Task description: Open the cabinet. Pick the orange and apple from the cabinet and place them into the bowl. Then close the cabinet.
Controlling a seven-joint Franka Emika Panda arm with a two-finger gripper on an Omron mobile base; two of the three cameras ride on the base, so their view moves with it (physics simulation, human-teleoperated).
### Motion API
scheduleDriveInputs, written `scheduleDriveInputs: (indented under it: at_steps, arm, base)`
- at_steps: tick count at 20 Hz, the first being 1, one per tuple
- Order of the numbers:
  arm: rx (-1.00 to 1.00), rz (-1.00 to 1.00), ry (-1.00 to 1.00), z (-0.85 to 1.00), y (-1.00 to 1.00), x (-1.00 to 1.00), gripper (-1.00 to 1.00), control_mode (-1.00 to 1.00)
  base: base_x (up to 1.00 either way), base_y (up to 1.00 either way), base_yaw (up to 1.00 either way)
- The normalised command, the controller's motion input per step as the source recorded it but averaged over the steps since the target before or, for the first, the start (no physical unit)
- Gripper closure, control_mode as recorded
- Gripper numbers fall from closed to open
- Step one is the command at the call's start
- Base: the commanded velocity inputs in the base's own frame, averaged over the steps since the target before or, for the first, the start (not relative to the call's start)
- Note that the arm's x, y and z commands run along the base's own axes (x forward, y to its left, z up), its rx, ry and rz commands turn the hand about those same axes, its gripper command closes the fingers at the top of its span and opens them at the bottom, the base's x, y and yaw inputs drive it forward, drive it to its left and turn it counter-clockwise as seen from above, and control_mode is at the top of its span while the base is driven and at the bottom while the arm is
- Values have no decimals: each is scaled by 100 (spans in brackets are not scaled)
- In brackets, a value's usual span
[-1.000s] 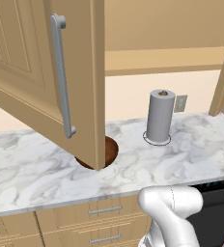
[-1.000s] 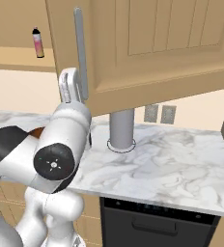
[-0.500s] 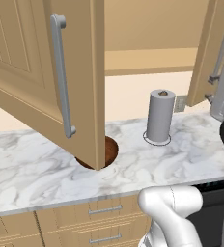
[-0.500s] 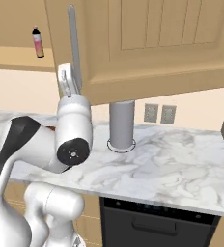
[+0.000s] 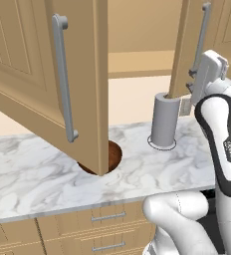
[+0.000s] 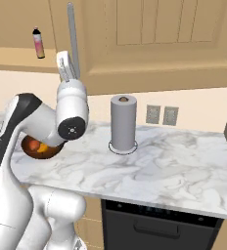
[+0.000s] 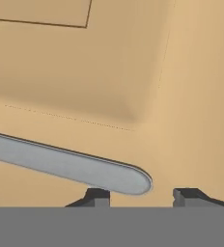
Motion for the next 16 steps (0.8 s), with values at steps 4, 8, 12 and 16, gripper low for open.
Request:
scheduleDriveInputs:
  at_steps: [4,8,12,16]
  arm:
    - [0,0,8,60,0,42,-100,-100]
    - [0,-1,1,35,0,54,-100,-100]
    - [0,-2,5,11,0,65,-100,-100]
    - [0,0,7,7,0,63,-100,-100]
  base:
    - [0,0,0]
    - [0,0,0]
    - [0,0,0]
    - [0,0,0]
